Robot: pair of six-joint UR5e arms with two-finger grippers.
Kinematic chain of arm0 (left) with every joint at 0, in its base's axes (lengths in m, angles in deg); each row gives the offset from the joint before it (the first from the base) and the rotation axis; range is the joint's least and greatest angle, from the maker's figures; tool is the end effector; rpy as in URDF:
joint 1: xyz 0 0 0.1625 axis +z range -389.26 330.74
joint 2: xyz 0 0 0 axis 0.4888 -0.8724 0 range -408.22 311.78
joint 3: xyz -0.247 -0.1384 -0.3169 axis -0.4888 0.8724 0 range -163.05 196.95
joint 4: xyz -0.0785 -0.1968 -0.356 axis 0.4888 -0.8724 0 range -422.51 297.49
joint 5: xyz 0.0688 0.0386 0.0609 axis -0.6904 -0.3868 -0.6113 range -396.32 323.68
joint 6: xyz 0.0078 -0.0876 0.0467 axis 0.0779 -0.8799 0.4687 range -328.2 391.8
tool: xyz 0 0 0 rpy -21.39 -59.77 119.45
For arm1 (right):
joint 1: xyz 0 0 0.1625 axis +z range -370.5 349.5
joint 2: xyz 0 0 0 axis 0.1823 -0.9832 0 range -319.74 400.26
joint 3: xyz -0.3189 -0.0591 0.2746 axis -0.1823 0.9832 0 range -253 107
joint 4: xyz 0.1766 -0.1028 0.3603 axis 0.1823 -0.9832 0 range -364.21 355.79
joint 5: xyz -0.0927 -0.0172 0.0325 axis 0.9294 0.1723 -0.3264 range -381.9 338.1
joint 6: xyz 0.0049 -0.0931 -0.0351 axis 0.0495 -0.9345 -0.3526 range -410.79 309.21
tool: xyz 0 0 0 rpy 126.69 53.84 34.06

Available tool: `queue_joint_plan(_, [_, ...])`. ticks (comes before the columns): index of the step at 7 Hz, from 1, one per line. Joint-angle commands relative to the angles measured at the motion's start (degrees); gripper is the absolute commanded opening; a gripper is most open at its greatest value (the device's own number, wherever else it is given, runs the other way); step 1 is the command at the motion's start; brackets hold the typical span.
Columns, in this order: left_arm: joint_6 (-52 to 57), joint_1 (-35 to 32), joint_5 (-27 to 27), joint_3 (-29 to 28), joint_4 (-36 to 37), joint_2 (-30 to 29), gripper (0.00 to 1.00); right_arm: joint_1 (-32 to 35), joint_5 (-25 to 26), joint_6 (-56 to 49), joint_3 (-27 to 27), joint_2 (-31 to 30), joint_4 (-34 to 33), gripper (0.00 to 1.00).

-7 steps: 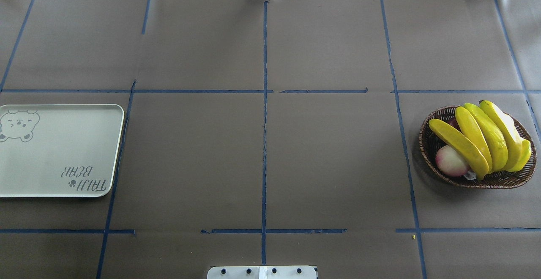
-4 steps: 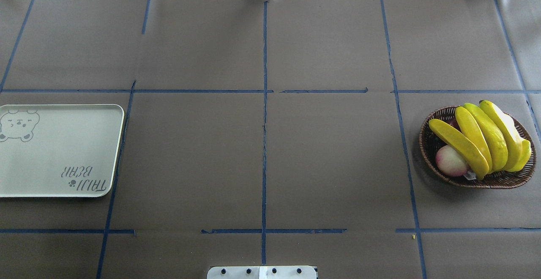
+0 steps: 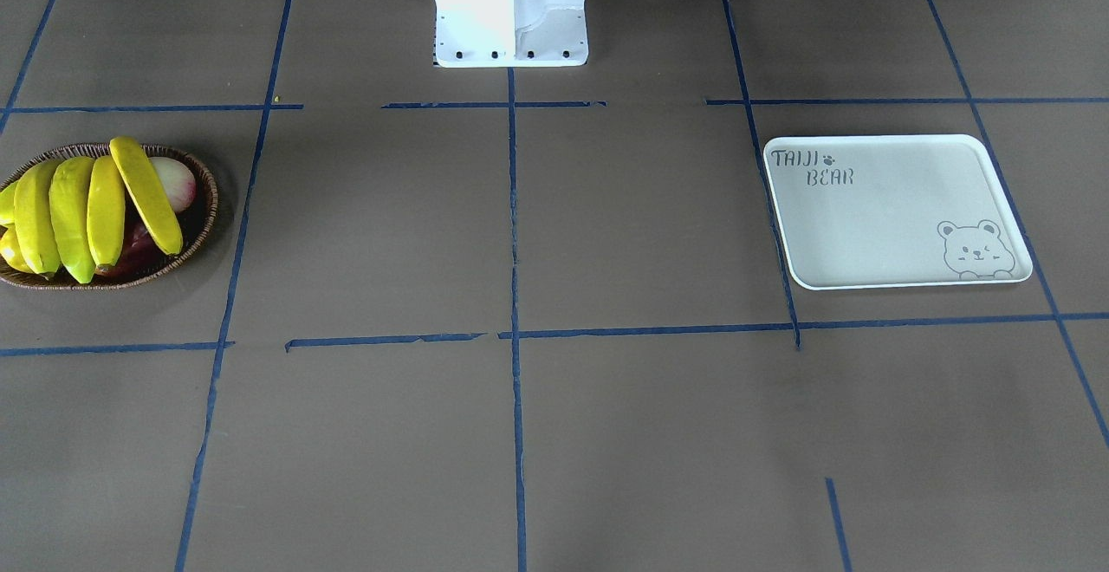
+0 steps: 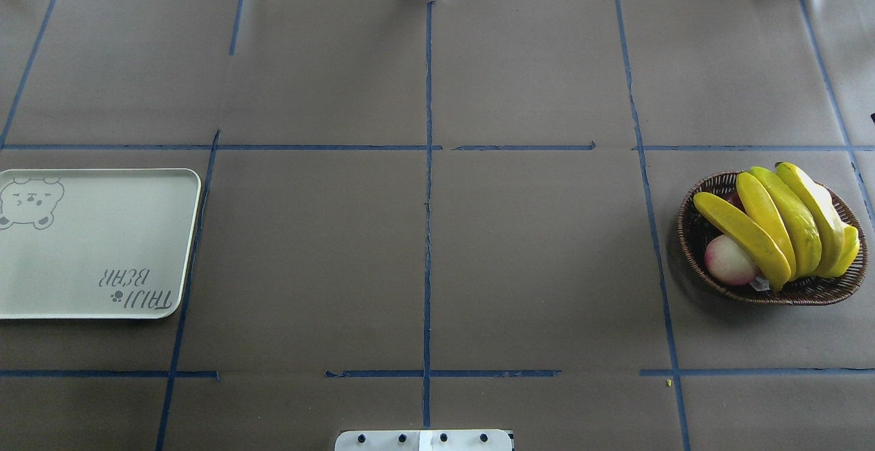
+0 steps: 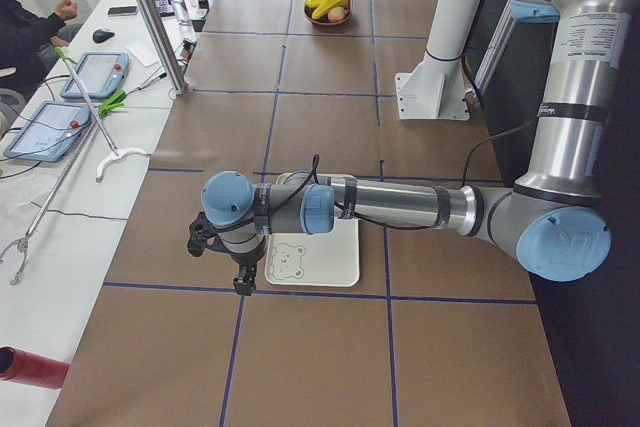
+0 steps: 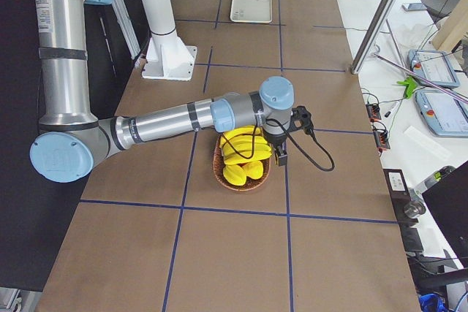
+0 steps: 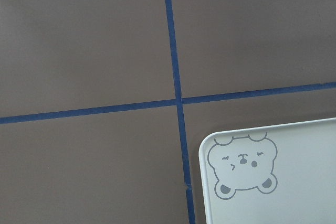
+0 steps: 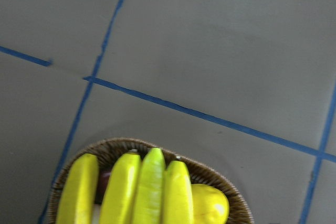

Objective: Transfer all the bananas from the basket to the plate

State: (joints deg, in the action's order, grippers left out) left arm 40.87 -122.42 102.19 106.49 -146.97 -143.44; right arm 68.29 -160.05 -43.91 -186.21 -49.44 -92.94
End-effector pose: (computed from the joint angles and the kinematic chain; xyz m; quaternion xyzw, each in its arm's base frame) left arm -0.0877 -0.5243 0.6205 0.0376 0.4092 0.0442 0.9106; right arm -0.0354 -0.4826 0.4495 0.1308 -0.4243 -0.1212 0.8878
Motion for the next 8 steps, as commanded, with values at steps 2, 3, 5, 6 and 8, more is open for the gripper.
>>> queue_joint_plan(2, [0.07,0.0,0.61,1.95,0.0,1.97,1.0,-12.31,8.56,8.05,-7.19,-1.62,2.15,0.99])
queue_joint_plan(3, [-0.02,0.0,1.4,1.95,0.0,2.05,1.0,-15.48,10.43,8.06,-8.07,-3.11,3.2,0.99])
queue_joint_plan(5, [0.07,0.0,2.02,2.04,0.0,2.23,1.0,-21.55,15.1,7.71,-8.96,-8.02,6.89,0.99])
queue_joint_plan(6, [0.07,0.0,2.02,2.13,0.0,2.23,1.0,-24.71,16.76,7.71,-8.61,-9.35,6.99,0.98])
queue_joint_plan(8, [0.07,0.0,2.11,2.22,0.0,2.23,1.0,-28.51,18.09,8.06,-7.65,-9.45,7.08,0.97])
